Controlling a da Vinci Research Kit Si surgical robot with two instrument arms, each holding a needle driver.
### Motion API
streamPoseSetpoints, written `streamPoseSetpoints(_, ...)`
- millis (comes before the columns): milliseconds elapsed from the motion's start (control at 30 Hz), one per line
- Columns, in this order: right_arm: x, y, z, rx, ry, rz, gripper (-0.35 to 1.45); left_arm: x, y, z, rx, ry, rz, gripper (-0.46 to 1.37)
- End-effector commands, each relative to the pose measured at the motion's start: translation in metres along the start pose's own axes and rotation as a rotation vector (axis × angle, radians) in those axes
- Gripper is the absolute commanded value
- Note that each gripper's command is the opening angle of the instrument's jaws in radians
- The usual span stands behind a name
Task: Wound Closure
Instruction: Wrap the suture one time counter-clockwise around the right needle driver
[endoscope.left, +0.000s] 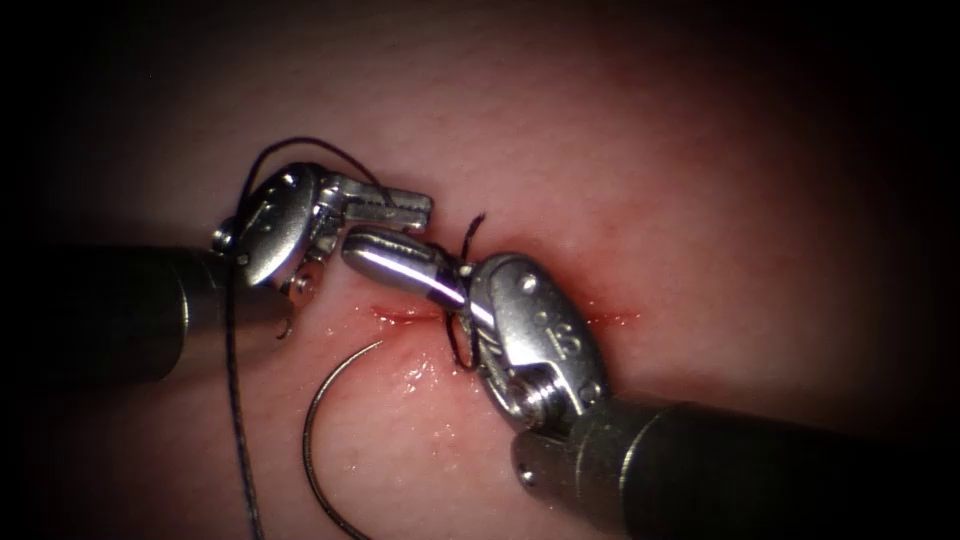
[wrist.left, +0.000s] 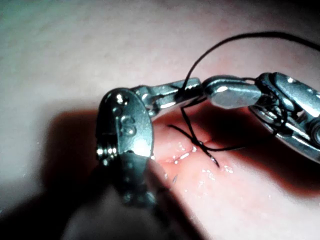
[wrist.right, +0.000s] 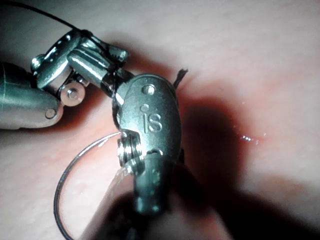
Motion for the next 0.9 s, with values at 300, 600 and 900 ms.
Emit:
streamPoseSetpoints(300, 0.0013, 0.0002, -0.0002, -0.108, 0.014, 0.037, -0.35, 0.0008, 0.0029, 0.0003, 0.030, -0.008, 0.045, -0.35)
streamPoseSetpoints(600, 0.0013, 0.0000, -0.0003, -0.305, -0.028, 0.121, 0.03, 0.0002, 0.0050, 0.0020, 0.031, -0.004, 0.084, -0.35)
streamPoseSetpoints(900, 0.0015, -0.0004, -0.0014, -0.552, -0.049, 0.140, 0.44, 0.0003, 0.0067, 0.0022, 0.034, -0.039, 0.102, -0.35)
